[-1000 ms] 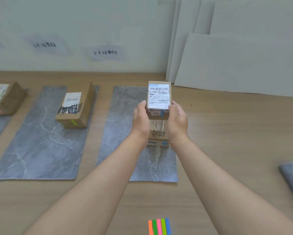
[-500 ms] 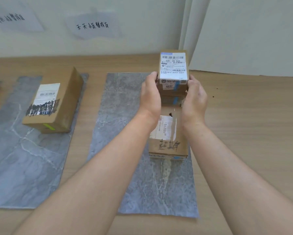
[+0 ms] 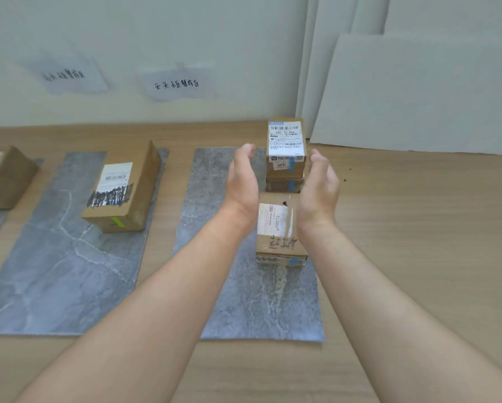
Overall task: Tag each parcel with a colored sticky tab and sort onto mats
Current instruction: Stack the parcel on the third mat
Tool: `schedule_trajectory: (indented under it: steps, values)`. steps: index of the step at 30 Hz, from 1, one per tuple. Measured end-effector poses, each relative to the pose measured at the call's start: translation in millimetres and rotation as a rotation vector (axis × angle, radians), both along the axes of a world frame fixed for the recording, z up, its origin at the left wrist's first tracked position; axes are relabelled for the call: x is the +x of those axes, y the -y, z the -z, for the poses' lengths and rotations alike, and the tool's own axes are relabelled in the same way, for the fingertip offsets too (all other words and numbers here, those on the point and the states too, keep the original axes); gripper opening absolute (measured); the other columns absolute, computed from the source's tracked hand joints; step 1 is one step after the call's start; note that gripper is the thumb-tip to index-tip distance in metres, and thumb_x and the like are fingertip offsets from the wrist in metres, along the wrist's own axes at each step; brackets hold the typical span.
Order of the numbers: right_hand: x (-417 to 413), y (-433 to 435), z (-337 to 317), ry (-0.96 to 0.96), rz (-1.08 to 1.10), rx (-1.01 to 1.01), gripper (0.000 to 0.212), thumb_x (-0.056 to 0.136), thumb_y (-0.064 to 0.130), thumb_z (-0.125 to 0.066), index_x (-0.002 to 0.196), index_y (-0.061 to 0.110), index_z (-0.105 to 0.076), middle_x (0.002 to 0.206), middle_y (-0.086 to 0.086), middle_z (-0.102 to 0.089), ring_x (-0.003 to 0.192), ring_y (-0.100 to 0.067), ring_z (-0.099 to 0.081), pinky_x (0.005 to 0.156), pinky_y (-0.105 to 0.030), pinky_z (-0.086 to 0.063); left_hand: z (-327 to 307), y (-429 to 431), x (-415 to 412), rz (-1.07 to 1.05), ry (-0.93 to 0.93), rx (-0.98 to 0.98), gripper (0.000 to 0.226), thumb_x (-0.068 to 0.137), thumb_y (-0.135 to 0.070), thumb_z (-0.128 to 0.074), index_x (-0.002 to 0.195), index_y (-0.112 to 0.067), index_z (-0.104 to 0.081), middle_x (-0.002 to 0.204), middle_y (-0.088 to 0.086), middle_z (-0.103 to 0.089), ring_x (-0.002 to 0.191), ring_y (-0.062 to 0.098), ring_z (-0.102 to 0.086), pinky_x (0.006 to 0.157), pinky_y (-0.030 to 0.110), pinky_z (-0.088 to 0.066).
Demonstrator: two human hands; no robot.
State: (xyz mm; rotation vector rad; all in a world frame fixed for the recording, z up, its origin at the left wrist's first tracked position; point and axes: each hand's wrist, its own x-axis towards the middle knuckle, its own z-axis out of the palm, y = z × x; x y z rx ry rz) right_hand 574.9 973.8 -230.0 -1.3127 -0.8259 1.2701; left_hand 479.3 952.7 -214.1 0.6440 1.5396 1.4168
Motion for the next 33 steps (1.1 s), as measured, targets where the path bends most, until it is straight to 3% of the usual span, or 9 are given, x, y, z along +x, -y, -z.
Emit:
schedule_trajectory:
  steps: [2,5,8,12,15,22,26,28,33]
  values:
    - [-2.2,23.0,-27.8,-0.009,-0.028,0.014,0.028,0.099,0.035,-0.046,0.108,0.027,-0.071,0.108,0.015,-0.074,0.109,-0.002,-0.065,0.107,-0.036,-0.049,-22.6,21.1,1.2,-0.011,0.008,0.016,0.049,0.104,-0.045,-0.033,0.142,-0.021,-0.051,0.146,-0.007,-0.048,0.13,0.006,-0.04,0.105,0.027,-0.028]
    - [-3.1,57.2,-67.5,-0.028,-0.055,0.047,0.053,0.085,0.051,-0.046,0.12,0.019,-0.071,0.12,0.001,-0.074,0.12,-0.02,-0.064,0.11,-0.049,-0.047,-58.0,55.8,2.5,-0.01,-0.006,0.037,0.047,0.103,-0.046,-0.034,0.141,-0.025,-0.053,0.145,-0.01,-0.049,0.132,0.006,-0.038,0.108,0.028,-0.027]
    - [1.1,92.3,-103.0,-0.023,-0.078,0.05,0.056,0.085,0.052,-0.045,0.123,0.018,-0.07,0.124,0.002,-0.072,0.122,-0.017,-0.063,0.11,-0.045,-0.047,-92.8,95.1,3.9,-0.005,-0.014,0.062,0.046,0.103,-0.046,-0.033,0.141,-0.029,-0.053,0.15,-0.01,-0.046,0.141,0.01,-0.035,0.109,0.03,-0.025]
    - [6.5,144.1,-150.3,-0.022,-0.124,0.105,0.05,0.095,0.044,-0.045,0.114,0.002,-0.064,0.107,-0.006,-0.071,0.1,-0.021,-0.065,0.094,-0.04,-0.049,-137.1,151.2,5.5,0.025,-0.034,0.106,0.047,0.105,-0.045,-0.029,0.143,-0.029,-0.051,0.154,-0.009,-0.042,0.145,0.01,-0.031,0.121,0.036,-0.019]
    - [8.8,185.3,-183.1,-0.021,-0.166,0.09,0.046,0.103,0.039,-0.045,0.139,0.014,-0.059,0.14,0.0,-0.061,0.129,-0.01,-0.054,0.114,-0.034,-0.039,-166.1,191.9,5.1,0.0,-0.036,0.149,0.048,0.104,-0.045,-0.031,0.143,-0.028,-0.053,0.152,-0.008,-0.045,0.144,0.007,-0.032,0.123,0.039,-0.018]
    - [6.4,276.2,-239.8,-0.03,-0.236,0.142,0.045,0.103,0.039,-0.044,0.144,0.025,-0.054,0.145,0.011,-0.053,0.137,-0.006,-0.045,0.116,-0.034,-0.033,-212.3,284.0,8.1,-0.001,-0.012,0.214,0.056,0.096,-0.057,-0.035,0.143,-0.032,-0.052,0.15,-0.012,-0.047,0.143,0.007,-0.034,0.123,0.041,-0.019]
    - [3.6,312.7,-258.9,0.008,-0.251,0.149,0.046,0.102,0.04,-0.044,0.144,0.025,-0.055,0.144,0.011,-0.054,0.137,-0.006,-0.045,0.111,-0.031,-0.033,-230.6,327.0,4.5,0.027,-0.028,0.218,0.076,0.07,-0.078,-0.039,0.137,-0.046,-0.054,0.147,-0.017,-0.048,0.141,0.005,-0.034,0.123,0.044,-0.018]
    - [-1.8,334.5,-269.7,0.016,-0.265,0.154,0.045,0.102,0.04,-0.044,0.141,0.022,-0.057,0.141,0.012,-0.055,0.134,-0.007,-0.047,0.107,-0.031,-0.035,-246.9,351.0,0.7,0.01,0.0,0.223,0.083,0.068,-0.075,-0.04,0.142,-0.039,-0.051,0.149,-0.01,-0.046,0.142,0.007,-0.034,0.122,0.041,-0.018]
    - [-24.0,398.8,-298.8,0.046,-0.293,0.166,0.028,0.105,0.035,-0.041,0.108,0.018,-0.064,0.111,0.008,-0.064,0.108,-0.015,-0.06,0.073,-0.02,-0.04,-280.7,412.3,-20.1,0.013,-0.025,0.283,0.101,0.056,-0.078,-0.04,0.145,-0.031,-0.047,0.151,-0.002,-0.044,0.143,0.012,-0.031,0.12,0.038,-0.018]
